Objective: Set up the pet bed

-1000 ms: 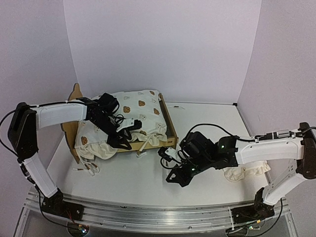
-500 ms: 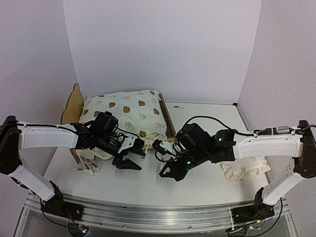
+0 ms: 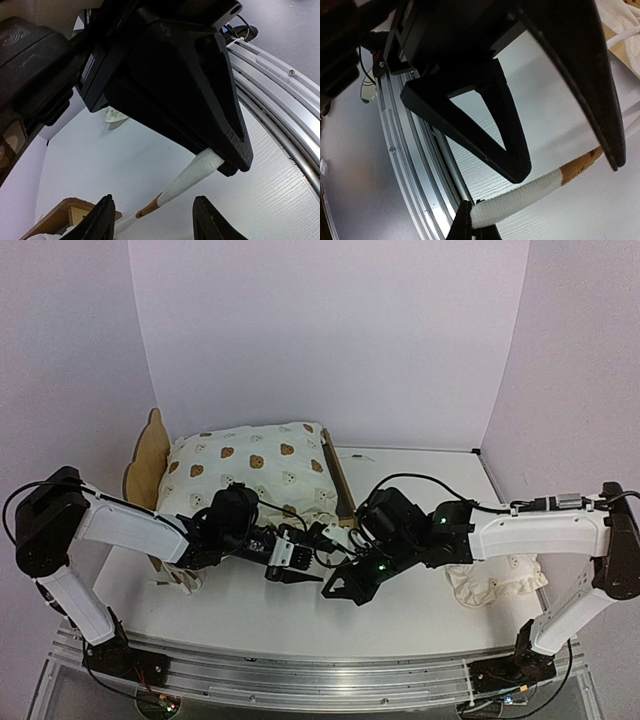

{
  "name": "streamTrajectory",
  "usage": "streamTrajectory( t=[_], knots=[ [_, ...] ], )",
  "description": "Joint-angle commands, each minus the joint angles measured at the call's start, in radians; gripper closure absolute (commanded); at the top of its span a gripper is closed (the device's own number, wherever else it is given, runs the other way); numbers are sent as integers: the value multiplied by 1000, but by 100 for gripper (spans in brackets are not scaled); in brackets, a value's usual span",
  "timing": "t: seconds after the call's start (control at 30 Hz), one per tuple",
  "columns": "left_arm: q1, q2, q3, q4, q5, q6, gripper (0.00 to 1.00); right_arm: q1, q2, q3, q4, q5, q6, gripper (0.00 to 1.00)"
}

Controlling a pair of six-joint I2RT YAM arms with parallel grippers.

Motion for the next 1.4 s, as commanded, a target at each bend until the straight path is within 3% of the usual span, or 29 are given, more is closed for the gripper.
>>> streamTrajectory(
  t=[0.0, 0.23, 0.37, 0.53, 0.7, 1.0, 1.2, 1.37],
  knots=[
    [-15, 39, 5, 115, 28, 56, 51, -13, -35, 29, 55, -35, -13, 100],
    [-39, 67, 27, 113, 47, 45, 77, -34, -34, 25, 82, -55, -5, 100],
    [-42, 40, 23, 109, 2, -25, 99, -52, -32, 21, 95, -58, 8, 100],
    [-5, -7, 57, 16, -158, -262, 100, -74, -19, 22, 97, -6, 24, 97],
    [136, -30, 125, -181, -114, -515, 100, -80, 6, 23, 121, 82, 31, 81],
    [225, -67, 139, -319, -82, -604, 100, -69, 95, -60, 350, 163, 129, 63],
    [241, -69, 170, -356, -47, -646, 100, -12, 283, -117, 808, 301, 215, 57],
    [241, -69, 169, -354, -63, -650, 100, -4, 450, -50, 945, 381, 261, 54]
  ],
)
